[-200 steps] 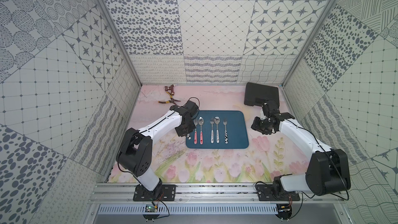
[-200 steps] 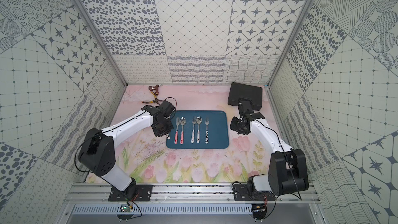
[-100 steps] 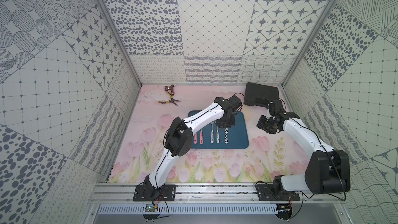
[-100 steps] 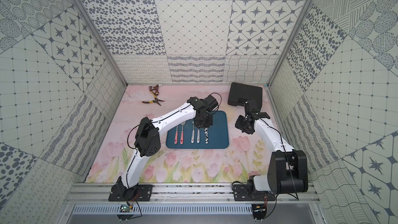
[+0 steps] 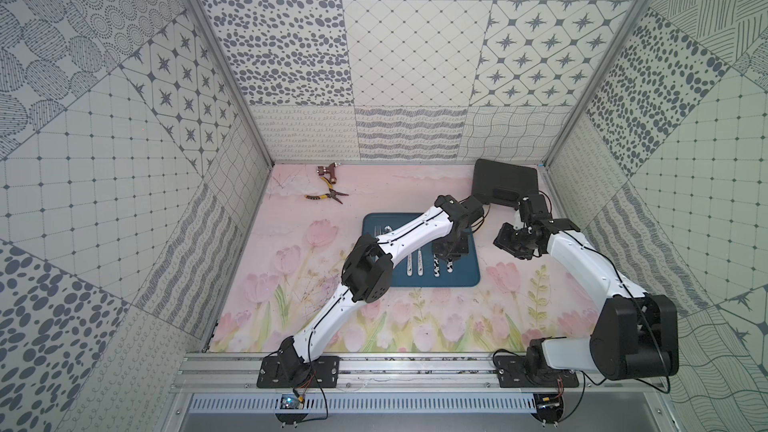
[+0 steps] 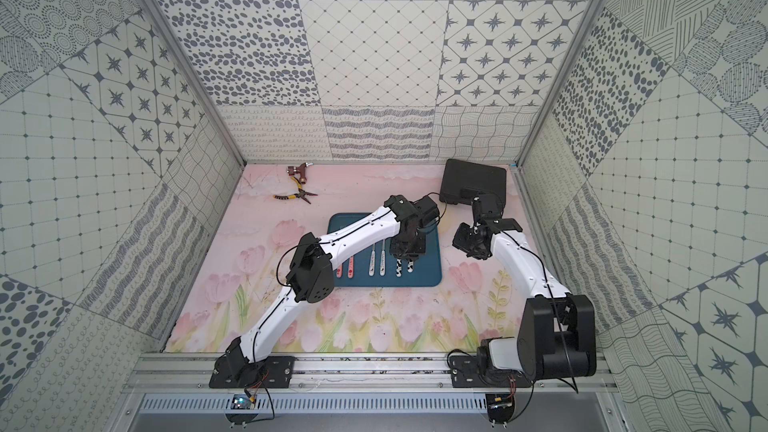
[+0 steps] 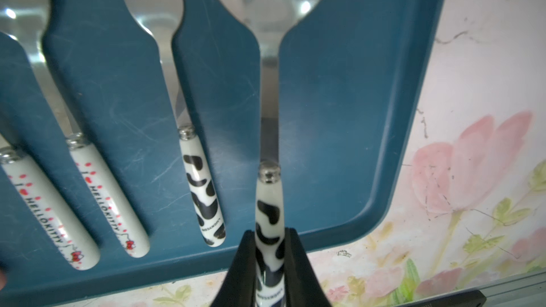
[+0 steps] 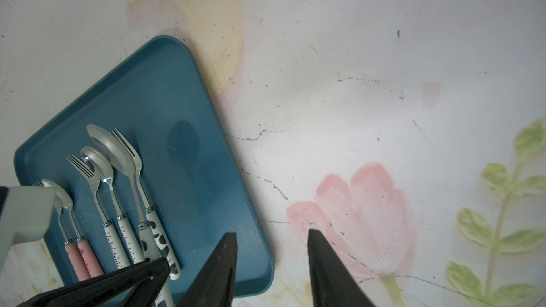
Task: Set the spoon and fork side by side
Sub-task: Place the spoon on the tray.
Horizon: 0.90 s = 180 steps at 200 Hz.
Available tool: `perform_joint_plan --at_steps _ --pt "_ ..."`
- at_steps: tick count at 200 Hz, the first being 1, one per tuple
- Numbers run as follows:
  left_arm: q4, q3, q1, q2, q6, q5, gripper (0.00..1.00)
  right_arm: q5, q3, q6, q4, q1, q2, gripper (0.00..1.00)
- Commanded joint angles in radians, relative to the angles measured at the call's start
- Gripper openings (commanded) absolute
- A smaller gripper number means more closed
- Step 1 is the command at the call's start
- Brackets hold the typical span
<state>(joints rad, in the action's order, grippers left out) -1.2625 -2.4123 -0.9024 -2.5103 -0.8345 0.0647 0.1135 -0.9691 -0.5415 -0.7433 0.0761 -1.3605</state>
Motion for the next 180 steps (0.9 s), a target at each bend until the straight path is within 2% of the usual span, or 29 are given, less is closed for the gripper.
perform_joint_plan --at_steps 1,40,83,148,180 --pt "-0.083 -0.013 -0.011 -0.021 -0.081 0.029 0.09 0.023 0.010 -0.004 0.029 -0.006 0.013 0.44" --pt "-0.029 -0.026 -0.003 -0.043 -0.112 0.020 0.09 0.039 0.021 -0.007 0.038 -0.006 0.015 0.44" --pt "-0.055 -0.118 0.014 -0.108 -0.115 0.032 0.09 0.049 0.029 -0.006 0.042 -0.004 0.014 0.44" --pt "-0.078 -0.096 0.018 -0.107 -0.107 0.001 0.09 0.053 0.030 -0.009 0.051 -0.004 0.010 0.44" --pt "-0.053 -0.035 0.017 -0.077 -0.105 -0.001 0.09 0.057 0.032 -0.007 0.053 -0.004 0.009 0.44"
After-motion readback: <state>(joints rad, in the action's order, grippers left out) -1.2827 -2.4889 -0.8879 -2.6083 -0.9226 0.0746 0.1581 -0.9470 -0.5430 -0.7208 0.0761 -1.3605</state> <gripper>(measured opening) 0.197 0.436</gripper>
